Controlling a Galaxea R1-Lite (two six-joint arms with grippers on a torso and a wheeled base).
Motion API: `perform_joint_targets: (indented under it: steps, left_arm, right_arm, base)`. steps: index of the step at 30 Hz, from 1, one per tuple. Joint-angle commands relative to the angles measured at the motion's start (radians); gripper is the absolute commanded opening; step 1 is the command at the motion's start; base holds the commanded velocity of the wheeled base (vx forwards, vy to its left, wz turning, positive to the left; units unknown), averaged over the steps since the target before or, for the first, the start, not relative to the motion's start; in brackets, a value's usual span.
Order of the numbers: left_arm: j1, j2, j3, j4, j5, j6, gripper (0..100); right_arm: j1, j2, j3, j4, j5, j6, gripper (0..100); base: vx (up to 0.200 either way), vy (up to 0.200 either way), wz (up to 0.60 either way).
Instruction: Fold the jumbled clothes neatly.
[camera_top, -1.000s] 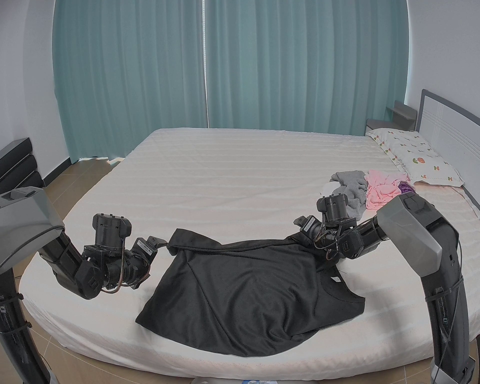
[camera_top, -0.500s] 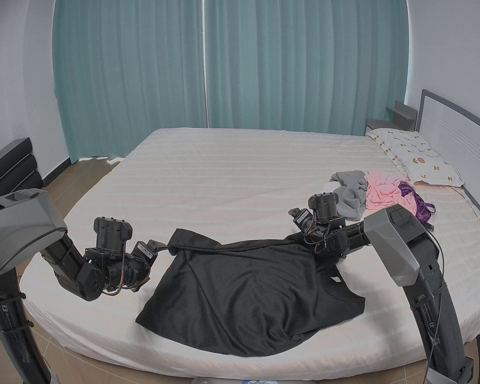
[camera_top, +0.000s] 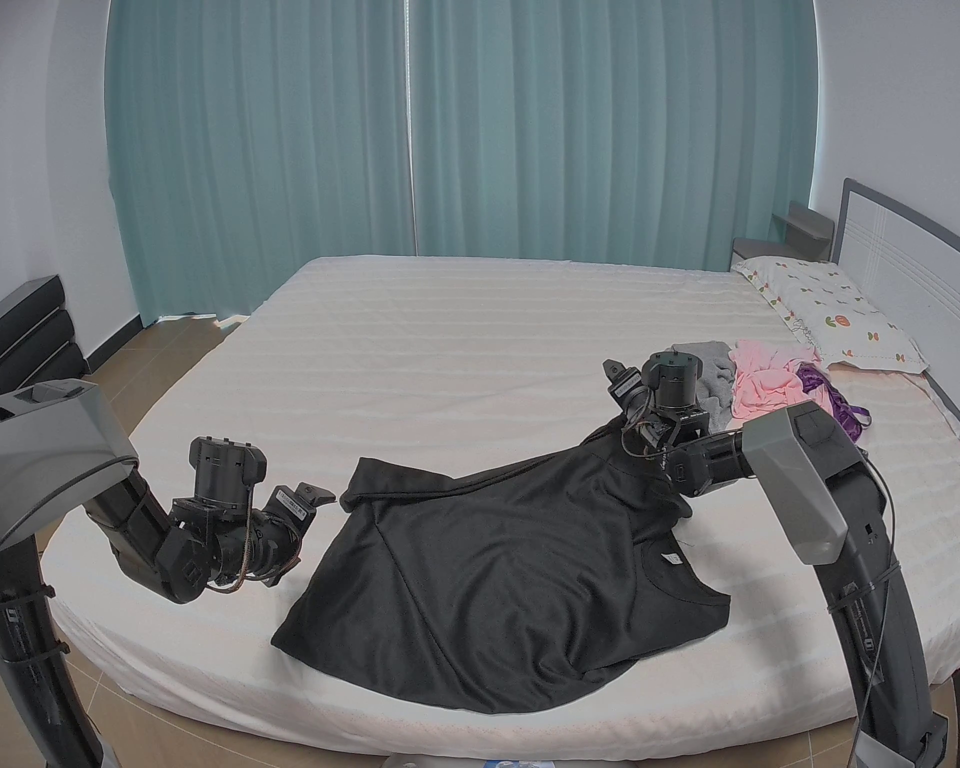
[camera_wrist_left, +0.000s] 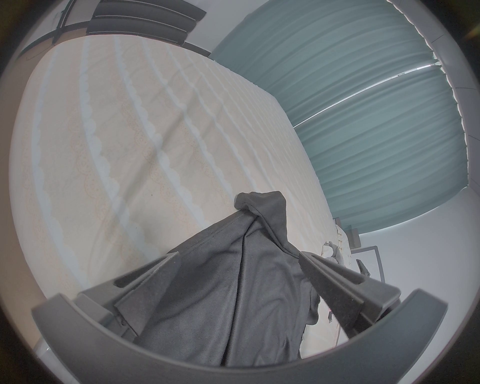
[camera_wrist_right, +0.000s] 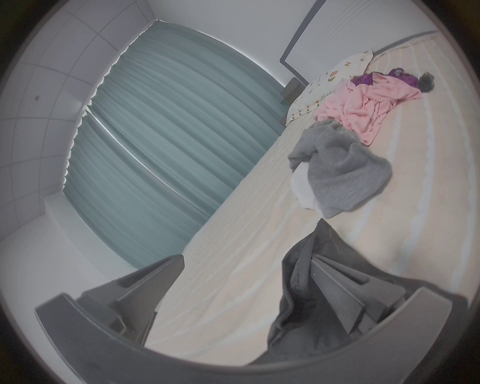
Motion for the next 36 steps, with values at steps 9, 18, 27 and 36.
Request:
perform_joint_targets:
  steps: [9, 18, 27, 36]
  left_arm:
    - [0.003, 0.004, -0.009, -0.002, 0.000, 0.011, 100]
    - [0.018, 0.127, -0.221, 0.011, 0.019, 0.135, 100]
    - [-0.012, 0.333, -0.468, 0.044, 0.066, 0.214, 100]
    - [-0.020, 0.416, -0.572, 0.071, 0.099, 0.261, 100]
  right_arm:
    - [-0.068, -0.223, 0.514, -0.025, 0.127, -0.190, 100]
    - [-0.110, -0.358, 0.729, -0.107, 0.259, -0.193, 100]
    - [-0.110, -0.366, 0.841, -0.183, 0.258, -0.190, 100]
    - [-0.111, -0.340, 0.829, -0.185, 0.256, -0.193, 100]
  base:
    - [0.000, 0.000, 0.00]
    - [0.000, 0.000, 0.00]
    - [0.000, 0.000, 0.00]
    - [0.000, 0.000, 0.00]
